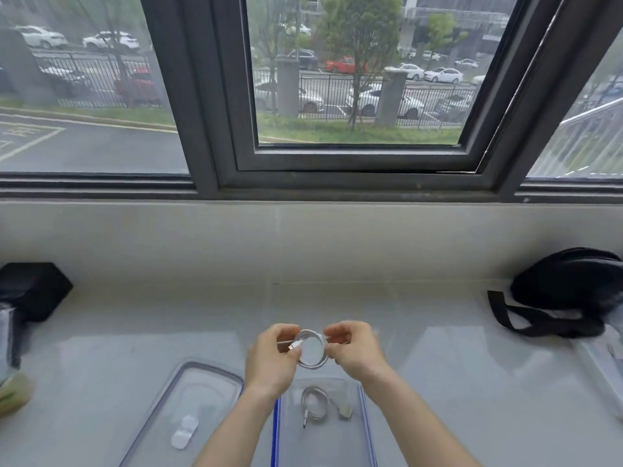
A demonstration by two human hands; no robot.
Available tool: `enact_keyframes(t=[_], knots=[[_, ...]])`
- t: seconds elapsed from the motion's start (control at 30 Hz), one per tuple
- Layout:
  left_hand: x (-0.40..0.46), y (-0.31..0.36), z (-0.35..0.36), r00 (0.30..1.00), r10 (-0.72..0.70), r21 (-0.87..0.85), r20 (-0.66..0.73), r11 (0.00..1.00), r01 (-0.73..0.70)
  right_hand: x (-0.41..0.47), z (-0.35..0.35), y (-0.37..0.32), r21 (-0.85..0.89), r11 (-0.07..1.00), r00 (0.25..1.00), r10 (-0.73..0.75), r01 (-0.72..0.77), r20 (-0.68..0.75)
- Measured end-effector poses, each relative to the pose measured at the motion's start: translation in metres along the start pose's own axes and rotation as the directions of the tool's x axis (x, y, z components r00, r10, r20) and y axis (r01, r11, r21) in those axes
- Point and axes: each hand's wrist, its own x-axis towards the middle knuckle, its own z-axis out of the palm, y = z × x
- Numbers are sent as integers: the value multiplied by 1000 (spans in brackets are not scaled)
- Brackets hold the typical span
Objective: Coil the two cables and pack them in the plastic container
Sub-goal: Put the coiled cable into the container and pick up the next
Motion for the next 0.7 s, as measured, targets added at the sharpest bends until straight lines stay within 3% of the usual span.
enact_keyframes(t=[0.27, 0.43, 0.7], knots=[[-35, -60, 40, 963, -203, 27, 176, 979, 202, -18, 22, 77, -120, 984, 991, 133, -130, 22], [-51, -73, 54, 930, -264, 50, 257, 964, 259, -30, 31, 100, -266, 959, 988, 127, -101, 82], [-63, -91, 69, 878, -362, 111, 313, 932, 345, -41, 45, 119, -358, 928, 975, 163, -101, 148]])
